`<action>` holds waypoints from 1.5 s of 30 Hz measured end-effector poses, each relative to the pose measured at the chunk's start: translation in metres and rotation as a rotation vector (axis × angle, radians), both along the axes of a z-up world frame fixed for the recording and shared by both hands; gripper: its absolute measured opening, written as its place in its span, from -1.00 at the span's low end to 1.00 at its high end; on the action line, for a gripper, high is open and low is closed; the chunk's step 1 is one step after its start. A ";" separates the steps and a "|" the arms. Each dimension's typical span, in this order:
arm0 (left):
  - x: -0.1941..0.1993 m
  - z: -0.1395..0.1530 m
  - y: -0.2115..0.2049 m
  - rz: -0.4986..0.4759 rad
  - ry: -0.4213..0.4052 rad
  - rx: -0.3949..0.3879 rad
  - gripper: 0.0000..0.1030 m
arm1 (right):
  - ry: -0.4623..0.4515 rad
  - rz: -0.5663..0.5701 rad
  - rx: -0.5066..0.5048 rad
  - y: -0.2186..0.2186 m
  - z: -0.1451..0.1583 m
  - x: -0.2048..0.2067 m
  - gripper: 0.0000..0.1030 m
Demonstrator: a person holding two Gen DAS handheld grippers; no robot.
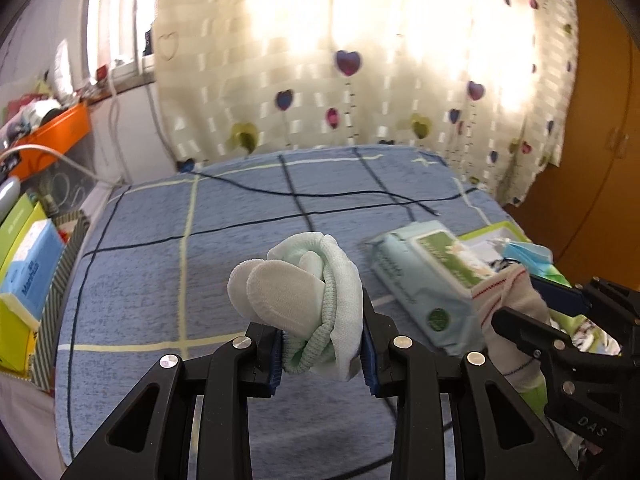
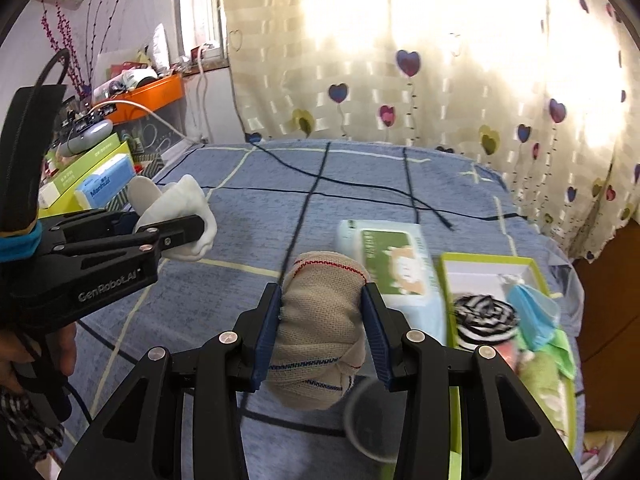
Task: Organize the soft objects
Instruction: 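Lift and carry the white socks and beige sock over the white box, then lower both socks into the box and open both grippers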
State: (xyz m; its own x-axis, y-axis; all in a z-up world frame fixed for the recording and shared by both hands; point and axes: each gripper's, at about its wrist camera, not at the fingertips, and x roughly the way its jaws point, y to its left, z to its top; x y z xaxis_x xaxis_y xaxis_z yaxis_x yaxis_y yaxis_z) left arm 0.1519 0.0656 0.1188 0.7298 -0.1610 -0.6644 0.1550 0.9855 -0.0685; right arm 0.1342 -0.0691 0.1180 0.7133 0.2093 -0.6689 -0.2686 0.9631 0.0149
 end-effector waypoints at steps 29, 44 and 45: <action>-0.003 0.013 -0.171 -0.353 0.017 -0.067 -0.43 | 0.007 -0.306 -0.017 -0.164 0.003 -0.050 -0.18; 0.033 -0.027 -0.230 -0.422 0.177 -0.075 -0.43 | 0.086 -0.355 -0.002 -0.203 -0.030 -0.048 -0.18; 0.035 -0.030 -0.231 -0.418 0.183 -0.072 -0.43 | 0.084 -0.353 0.004 -0.204 -0.029 -0.046 -0.18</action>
